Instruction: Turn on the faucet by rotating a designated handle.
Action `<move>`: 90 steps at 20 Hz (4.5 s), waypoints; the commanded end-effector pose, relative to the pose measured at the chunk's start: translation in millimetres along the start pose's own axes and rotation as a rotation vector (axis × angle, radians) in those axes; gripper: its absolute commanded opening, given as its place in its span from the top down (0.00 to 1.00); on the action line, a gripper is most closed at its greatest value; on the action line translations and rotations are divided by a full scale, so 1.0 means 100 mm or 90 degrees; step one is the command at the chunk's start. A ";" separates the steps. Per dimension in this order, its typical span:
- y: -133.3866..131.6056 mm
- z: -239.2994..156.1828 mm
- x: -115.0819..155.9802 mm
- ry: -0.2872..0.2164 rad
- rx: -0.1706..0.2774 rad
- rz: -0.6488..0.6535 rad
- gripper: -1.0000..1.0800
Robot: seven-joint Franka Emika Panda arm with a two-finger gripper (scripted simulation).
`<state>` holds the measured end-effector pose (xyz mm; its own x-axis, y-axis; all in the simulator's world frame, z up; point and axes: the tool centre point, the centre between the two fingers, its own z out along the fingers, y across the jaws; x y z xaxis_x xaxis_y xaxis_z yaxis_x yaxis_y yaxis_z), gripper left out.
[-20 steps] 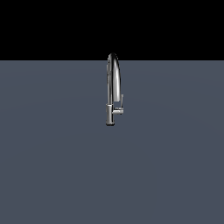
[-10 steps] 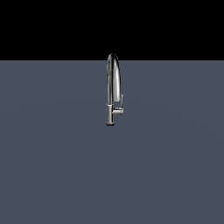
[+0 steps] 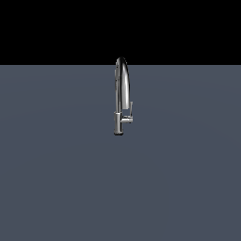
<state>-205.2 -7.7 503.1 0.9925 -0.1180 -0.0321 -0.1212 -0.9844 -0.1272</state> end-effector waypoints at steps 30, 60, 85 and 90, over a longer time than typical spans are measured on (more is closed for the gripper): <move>0.11 0.81 1.77 -0.283 0.220 0.253 1.00; 0.43 2.59 3.00 -0.613 0.483 0.544 1.00; 0.41 3.63 3.18 -0.766 0.604 0.685 1.00; 0.43 3.61 3.09 -0.766 0.604 0.685 1.00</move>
<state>93.3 -39.2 129.2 0.0039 0.0003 -1.0000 -0.9927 -0.1202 -0.0039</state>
